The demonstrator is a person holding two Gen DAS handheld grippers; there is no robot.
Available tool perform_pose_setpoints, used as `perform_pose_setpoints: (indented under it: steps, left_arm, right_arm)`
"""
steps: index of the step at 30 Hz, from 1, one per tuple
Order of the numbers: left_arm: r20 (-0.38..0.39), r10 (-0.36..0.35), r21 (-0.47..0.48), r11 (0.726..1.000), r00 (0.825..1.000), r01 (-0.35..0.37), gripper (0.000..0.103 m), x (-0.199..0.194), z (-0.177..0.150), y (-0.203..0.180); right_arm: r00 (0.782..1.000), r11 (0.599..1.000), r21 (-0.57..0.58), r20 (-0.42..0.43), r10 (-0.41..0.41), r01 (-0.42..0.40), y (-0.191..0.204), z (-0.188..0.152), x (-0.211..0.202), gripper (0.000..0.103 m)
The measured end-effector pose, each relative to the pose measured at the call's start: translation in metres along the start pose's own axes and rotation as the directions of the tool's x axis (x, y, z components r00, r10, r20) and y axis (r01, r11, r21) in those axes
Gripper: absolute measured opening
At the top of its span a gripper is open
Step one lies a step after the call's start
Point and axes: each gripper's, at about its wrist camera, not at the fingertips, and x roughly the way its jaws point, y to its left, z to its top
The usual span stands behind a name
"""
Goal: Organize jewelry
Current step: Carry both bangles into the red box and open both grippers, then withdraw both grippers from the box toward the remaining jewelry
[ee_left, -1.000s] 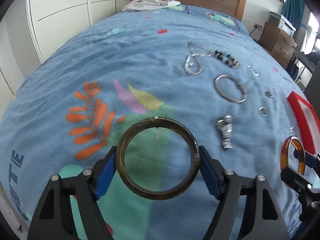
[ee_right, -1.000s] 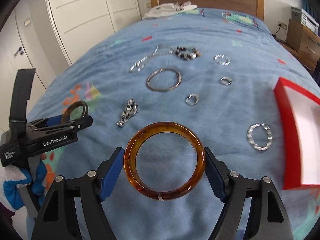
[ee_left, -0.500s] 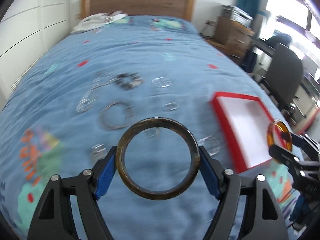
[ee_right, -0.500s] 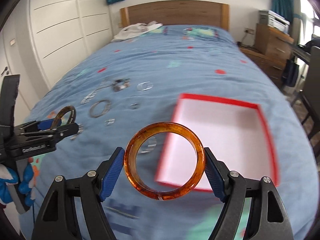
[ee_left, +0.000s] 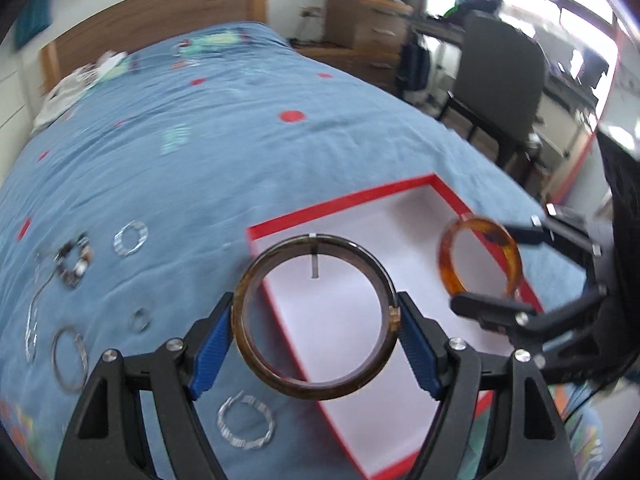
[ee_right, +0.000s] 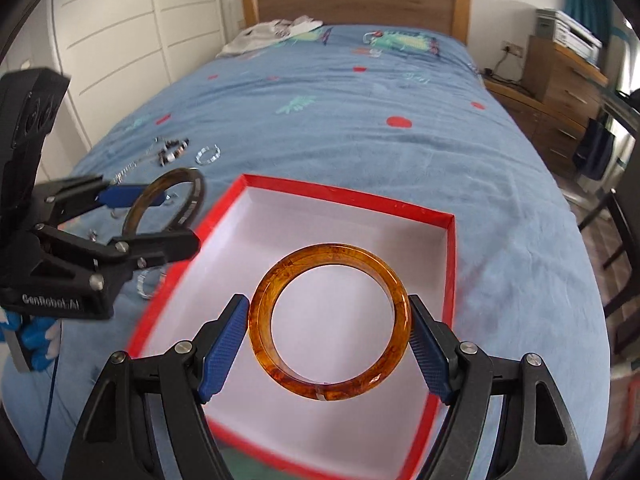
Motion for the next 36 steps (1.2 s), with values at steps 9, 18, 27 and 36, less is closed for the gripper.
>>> perform_pose_setpoints:
  steps: [9,18,27,36]
  left_arm:
    - [-0.074,-0.019,0.151,0.988,0.997,0.03,0.075,0.048,0.016,-0.009]
    - [-0.123,0.022,0.32,0.947,0.992,0.019,0.075,0.082,0.01,-0.017]
    - [-0.175,-0.052,0.304,0.947,0.983,0.105,0.076,0.093,0.018,-0.011]
    - [-0.15,-0.062,0.227,0.969,0.987,0.095,0.076,0.066,0.026,-0.005]
  right_arm:
    - [0.995,0.983,-0.173,-0.086,0.055,-0.069,-0.025,0.021,0.046,0.077]
    - [0.984,0.914,-0.396,-0.177,0.014,-0.084,-0.017,0.019,0.072,0.077]
    - [0.97,0.88,-0.458,-0.242,0.016,-0.129,-0.016,0.019,0.071,0.079]
    - [0.975,0.888,-0.451,-0.221,-0.02,-0.084,-0.018,0.022,0.045,0.084]
